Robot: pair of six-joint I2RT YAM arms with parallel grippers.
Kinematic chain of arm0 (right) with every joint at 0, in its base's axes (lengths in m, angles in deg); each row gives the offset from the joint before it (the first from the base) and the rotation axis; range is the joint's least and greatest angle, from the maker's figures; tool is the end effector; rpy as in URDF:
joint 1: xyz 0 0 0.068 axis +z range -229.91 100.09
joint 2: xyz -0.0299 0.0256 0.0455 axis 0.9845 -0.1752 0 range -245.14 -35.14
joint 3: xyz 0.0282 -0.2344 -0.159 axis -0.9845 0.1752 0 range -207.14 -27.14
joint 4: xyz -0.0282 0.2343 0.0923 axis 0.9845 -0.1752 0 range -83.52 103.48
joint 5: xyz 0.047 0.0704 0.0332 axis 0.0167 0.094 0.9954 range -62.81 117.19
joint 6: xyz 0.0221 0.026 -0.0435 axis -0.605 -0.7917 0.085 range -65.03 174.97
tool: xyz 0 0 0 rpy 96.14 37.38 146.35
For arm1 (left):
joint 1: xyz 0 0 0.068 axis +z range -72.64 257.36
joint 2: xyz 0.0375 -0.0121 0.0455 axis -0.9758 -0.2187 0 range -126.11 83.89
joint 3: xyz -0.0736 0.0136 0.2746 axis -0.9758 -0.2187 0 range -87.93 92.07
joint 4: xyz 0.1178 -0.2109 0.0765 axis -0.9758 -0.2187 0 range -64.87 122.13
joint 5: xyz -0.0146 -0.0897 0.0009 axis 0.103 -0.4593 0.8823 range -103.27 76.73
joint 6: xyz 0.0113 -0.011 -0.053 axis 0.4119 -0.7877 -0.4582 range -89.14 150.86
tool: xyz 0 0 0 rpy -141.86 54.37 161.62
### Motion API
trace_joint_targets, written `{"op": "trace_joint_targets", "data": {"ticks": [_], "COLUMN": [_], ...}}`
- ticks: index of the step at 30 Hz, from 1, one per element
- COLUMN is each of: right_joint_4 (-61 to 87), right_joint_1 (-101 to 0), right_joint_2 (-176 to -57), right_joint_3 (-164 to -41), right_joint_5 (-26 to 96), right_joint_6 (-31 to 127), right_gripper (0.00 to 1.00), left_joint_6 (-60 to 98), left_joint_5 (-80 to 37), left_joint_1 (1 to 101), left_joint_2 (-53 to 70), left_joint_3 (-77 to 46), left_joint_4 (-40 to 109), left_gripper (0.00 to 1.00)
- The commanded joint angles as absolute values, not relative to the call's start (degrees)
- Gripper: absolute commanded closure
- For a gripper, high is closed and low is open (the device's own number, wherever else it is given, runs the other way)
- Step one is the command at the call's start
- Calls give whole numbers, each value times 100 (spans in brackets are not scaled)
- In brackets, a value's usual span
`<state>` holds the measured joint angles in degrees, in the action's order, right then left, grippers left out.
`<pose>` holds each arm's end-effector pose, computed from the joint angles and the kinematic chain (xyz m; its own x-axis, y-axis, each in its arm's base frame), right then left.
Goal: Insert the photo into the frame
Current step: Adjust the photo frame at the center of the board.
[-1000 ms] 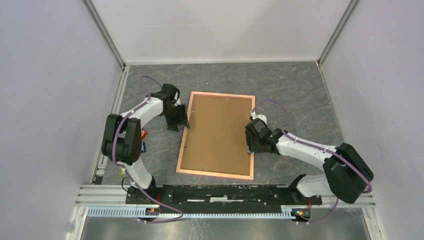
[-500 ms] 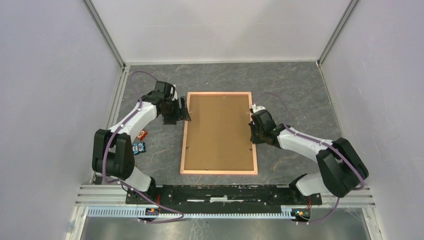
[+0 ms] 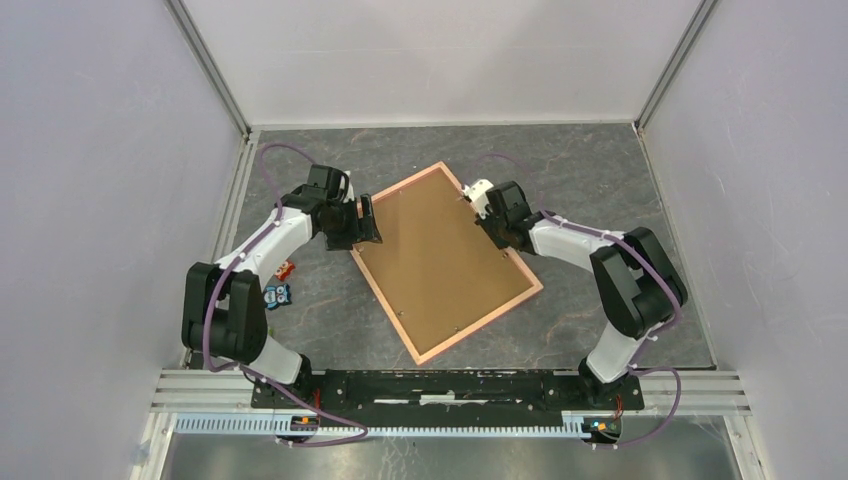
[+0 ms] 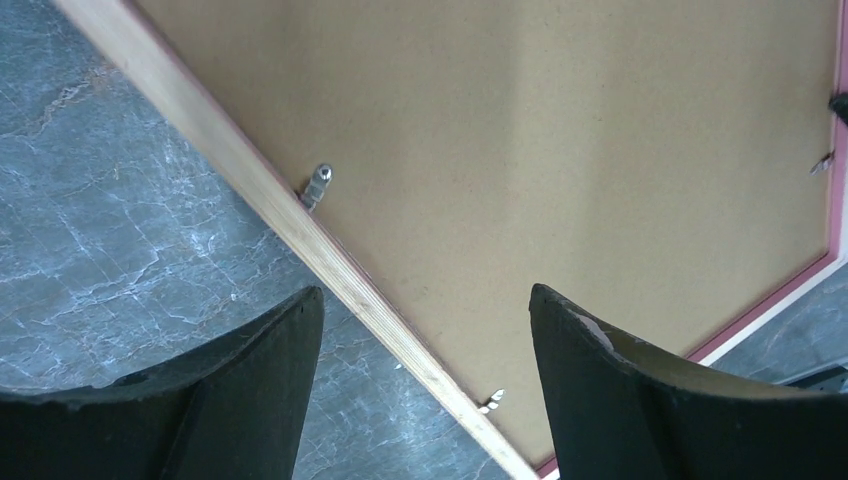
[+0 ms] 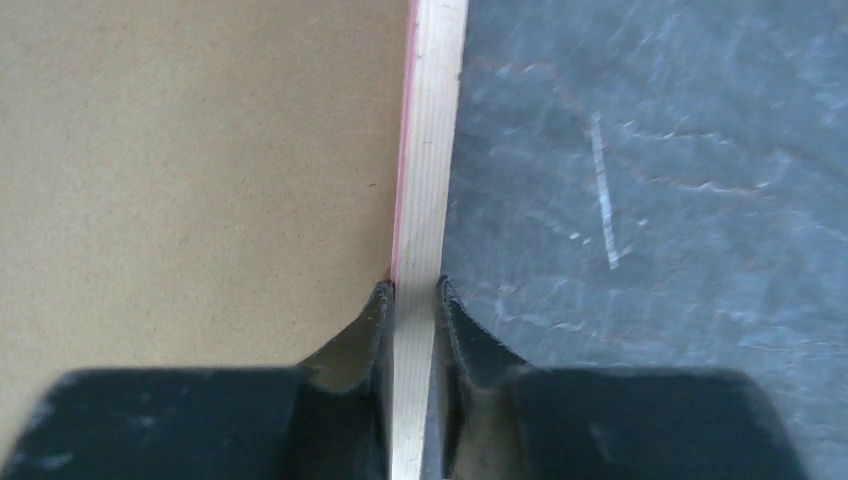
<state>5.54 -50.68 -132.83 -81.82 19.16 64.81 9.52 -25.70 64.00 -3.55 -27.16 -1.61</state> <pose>0.2999 0.1618 0.1834 -0.5983 -0.5287 -0.6022 -0.5166 0.8289 -0.2145 0.2905 -0.0773 0.2406 -0.9077 -0.1496 -0.3920 -0.0013 0.9353 -0.3540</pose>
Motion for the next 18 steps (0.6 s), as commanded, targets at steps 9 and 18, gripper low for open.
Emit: {"op": "trace_joint_targets", "data": {"ticks": [9,18], "right_joint_4": [-1527,-2120], "right_joint_1": [-5075,-5119], "right_joint_2": [-12749,-11268], "right_joint_3": [-9512,-7679], "right_joint_5": [-479,1043], "right_joint_6": [4678,617], "right_gripper": [23,24], "left_joint_6": [1043,968], "left_joint_5": [-2971,-3210], "left_joint_1": [6383,6383], "left_joint_2": [-95,-166], "left_joint_3": [-2729,-2694], "left_joint_4": [242,313], "left_gripper": [16,16]}}
